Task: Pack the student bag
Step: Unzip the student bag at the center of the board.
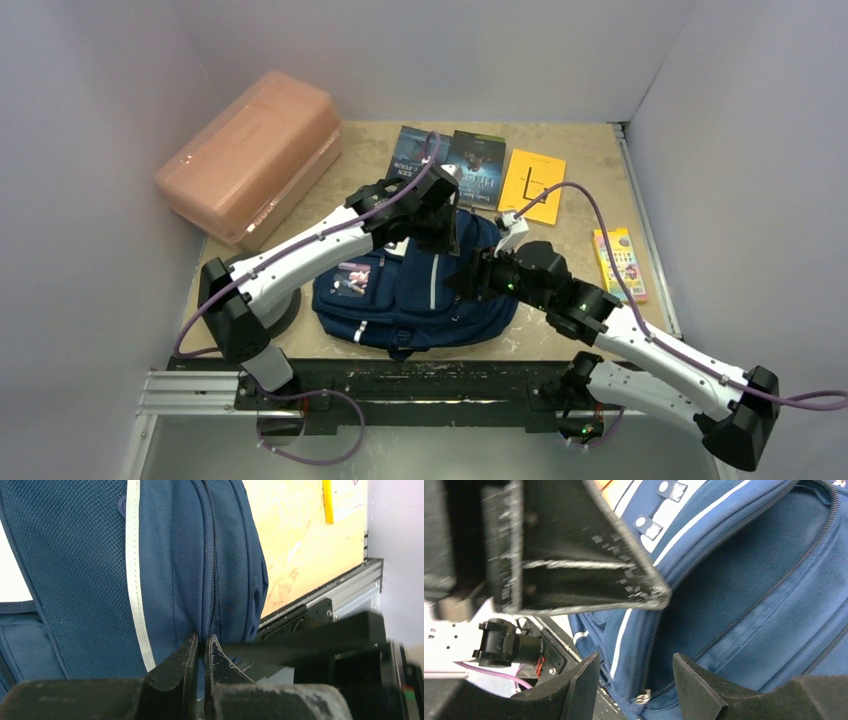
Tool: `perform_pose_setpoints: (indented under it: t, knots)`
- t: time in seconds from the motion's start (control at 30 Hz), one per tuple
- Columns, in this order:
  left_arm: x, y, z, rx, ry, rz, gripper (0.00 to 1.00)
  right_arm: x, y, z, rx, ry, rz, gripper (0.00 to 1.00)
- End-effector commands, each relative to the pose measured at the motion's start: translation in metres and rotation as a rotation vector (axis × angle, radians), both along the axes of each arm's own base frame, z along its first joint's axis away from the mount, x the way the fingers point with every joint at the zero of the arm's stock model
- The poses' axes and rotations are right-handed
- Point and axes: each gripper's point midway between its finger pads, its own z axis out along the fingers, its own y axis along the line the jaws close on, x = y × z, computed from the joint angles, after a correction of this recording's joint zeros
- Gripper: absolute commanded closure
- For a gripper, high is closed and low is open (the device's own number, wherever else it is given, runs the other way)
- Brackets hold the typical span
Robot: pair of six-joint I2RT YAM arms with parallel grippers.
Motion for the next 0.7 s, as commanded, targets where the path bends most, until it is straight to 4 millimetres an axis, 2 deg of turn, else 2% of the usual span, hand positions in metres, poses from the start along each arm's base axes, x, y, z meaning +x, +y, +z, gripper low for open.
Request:
perform_pose_setpoints:
  t: [0.0, 0.03, 0.23, 0.3, 0.37, 0.4, 0.5, 0.53, 0.6, 0.67]
  knots:
    - [-0.005, -0.014, 0.062, -0.165, -0.108, -0.101, 1.0, -0.002, 0.004, 0.018, 0.063, 0.013, 0.084, 0.41]
    - [-0.006, -0.015, 0.062, -0.166, -0.107, -0.112, 1.0, -0.004, 0.006, 0.019, 0.069, 0.016, 0.101, 0.41]
    - [-0.008, -0.018, 0.059, -0.147, -0.103, -0.159, 1.0, -0.002, 0.03, 0.017, 0.077, 0.055, 0.187, 0.57]
    - [-0.007, -0.018, 0.063, -0.146, -0.105, -0.172, 1.0, -0.004, 0.038, 0.013, 0.119, 0.109, 0.193, 0.7]
    - [-0.006, -0.013, 0.069, -0.15, -0.127, -0.16, 1.0, -0.004, 0.041, 0.008, 0.157, 0.164, 0.169, 0.93]
    - [-0.004, -0.007, 0.074, -0.148, -0.146, -0.143, 0.95, -0.005, 0.042, 0.007, 0.178, 0.19, 0.156, 1.0]
    - [-0.005, 0.018, 0.084, -0.128, -0.213, -0.082, 0.41, 0.003, 0.038, 0.008, 0.223, 0.262, 0.051, 1.0]
    - [-0.009, 0.025, 0.086, -0.135, -0.225, -0.073, 0.29, 0.006, 0.036, 0.009, 0.23, 0.29, 0.011, 1.0]
    - [-0.024, 0.038, 0.087, -0.158, -0.236, -0.064, 0.21, 0.011, 0.032, 0.009, 0.239, 0.346, -0.068, 1.0]
    - [-0.044, 0.05, 0.08, -0.165, -0.242, -0.049, 0.2, 0.013, 0.03, 0.013, 0.263, 0.378, -0.112, 1.0]
